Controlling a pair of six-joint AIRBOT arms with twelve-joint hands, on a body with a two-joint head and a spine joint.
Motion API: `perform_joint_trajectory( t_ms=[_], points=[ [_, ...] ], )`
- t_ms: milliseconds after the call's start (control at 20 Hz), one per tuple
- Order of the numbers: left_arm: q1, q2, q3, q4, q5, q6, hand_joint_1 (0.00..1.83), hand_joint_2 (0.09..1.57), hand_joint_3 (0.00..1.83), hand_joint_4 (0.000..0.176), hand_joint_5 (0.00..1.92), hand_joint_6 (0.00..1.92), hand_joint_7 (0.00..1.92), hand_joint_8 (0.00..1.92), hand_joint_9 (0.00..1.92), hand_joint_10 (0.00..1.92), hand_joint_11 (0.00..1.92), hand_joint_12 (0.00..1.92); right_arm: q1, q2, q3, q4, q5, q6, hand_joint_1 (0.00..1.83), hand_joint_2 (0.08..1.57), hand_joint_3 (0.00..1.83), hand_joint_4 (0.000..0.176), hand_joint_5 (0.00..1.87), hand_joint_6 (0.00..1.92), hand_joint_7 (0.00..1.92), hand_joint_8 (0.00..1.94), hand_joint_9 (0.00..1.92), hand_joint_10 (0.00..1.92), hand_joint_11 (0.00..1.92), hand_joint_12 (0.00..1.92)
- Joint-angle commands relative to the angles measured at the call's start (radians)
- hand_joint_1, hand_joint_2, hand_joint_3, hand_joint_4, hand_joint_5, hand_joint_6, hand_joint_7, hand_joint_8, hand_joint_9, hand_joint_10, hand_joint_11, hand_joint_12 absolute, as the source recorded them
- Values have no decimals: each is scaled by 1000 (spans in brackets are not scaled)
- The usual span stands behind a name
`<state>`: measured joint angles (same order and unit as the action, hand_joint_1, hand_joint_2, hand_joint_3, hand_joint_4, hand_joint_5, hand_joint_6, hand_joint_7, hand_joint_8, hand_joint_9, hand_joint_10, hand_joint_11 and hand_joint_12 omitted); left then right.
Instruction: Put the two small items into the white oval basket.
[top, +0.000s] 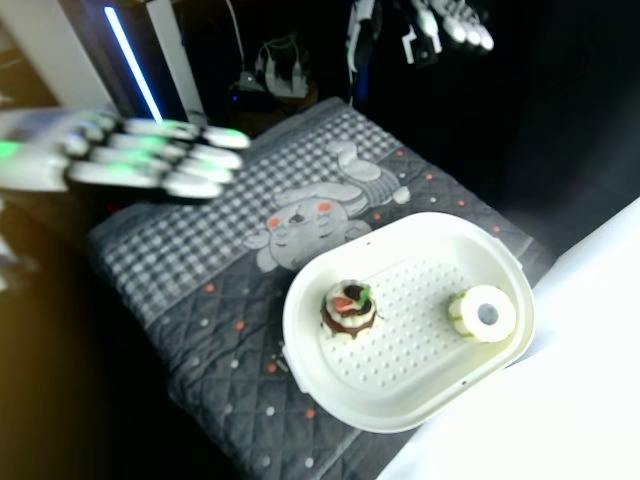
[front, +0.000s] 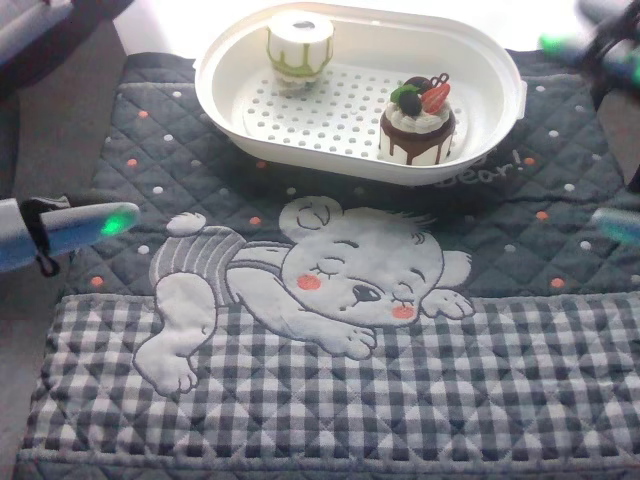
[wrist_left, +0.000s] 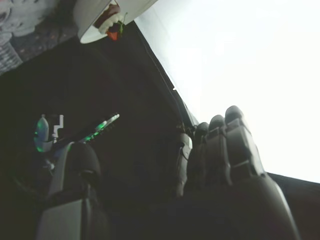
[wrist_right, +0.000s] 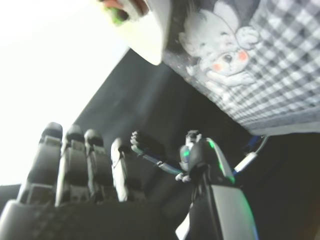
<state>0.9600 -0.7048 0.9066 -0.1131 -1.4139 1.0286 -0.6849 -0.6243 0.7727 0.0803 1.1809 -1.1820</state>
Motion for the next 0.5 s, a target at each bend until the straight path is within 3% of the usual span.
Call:
perform_joint_trajectory(
  t_ms=[0, 50, 100, 150, 200, 250, 300, 350, 400, 450],
  points=[
    [0, 3, -3, -27, -151, -2, 622, 1064, 0, 147, 0, 0, 0, 0, 0, 0, 0, 0, 4, 5, 0, -9, 169, -1, 351, 1159, 0, 90, 0, 0, 0, 0, 0, 0, 0, 0],
    [14, 3, -4, -37, -168, -3, 622, 1064, 0, 147, 0, 0, 0, 0, 0, 0, 0, 0, 2, 5, 0, -4, 180, -1, 351, 1159, 0, 90, 0, 0, 0, 0, 0, 0, 0, 0],
    [30, 4, -6, -52, -194, -15, 605, 1064, 0, 123, 0, 0, 0, 0, 0, 0, 0, 0, 1, 4, 1, 11, 193, 0, 307, 1159, 0, 103, 0, 0, 0, 0, 0, 0, 0, 0],
    [46, 5, -5, -63, -220, -34, 636, 1104, 5, 103, 0, 0, 0, 0, 0, 0, 0, 0, 1, 6, 2, 18, 215, 9, 314, 1136, 0, 105, 0, 0, 0, 0, 0, 0, 0, 0],
    [56, 5, -5, -72, -238, -43, 610, 1114, 8, 114, 0, 0, 0, 0, 0, 0, 0, 0, 1, 6, 3, 24, 234, 17, 315, 1122, 0, 97, 0, 0, 0, 0, 0, 0, 0, 0],
    [76, 4, -5, -96, -283, -55, 545, 1128, 14, 128, 0, 0, 0, 0, 0, 0, 0, 0, 1, 7, 9, 28, 258, 40, 333, 1119, 0, 55, 0, 0, 0, 0, 0, 0, 0, 0],
    [98, 3, -7, -117, -318, -68, 542, 1097, 0, 123, 0, 0, 0, 0, 0, 0, 0, 0, 0, 7, 16, 28, 276, 69, 348, 1114, 0, 36, 0, 0, 0, 0, 0, 0, 0, 0],
    [101, 0, -4, -129, -318, -79, 541, 1072, 0, 87, 0, 0, 0, 0, 0, 0, 0, 0, -3, 7, 23, 28, 291, 97, 352, 1161, 6, 10, 0, 0, 0, 0, 0, 0, 0, 0],
    [101, -8, 2, -132, -318, -80, 550, 1067, 0, 78, 0, 0, 0, 0, 0, 0, 0, 0, -16, 6, 29, 32, 305, 122, 355, 1175, 12, 0, 0, 0, 0, 0, 0, 0, 0, 0],
    [101, -12, 5, -132, -318, -83, 532, 1062, 0, 84, 0, 0, 0, 0, 0, 0, 0, 0, -24, 6, 31, 34, 311, 135, 391, 1144, 0, 0, 0, 0, 0, 0, 0, 0, 0, 0]
  ],
)
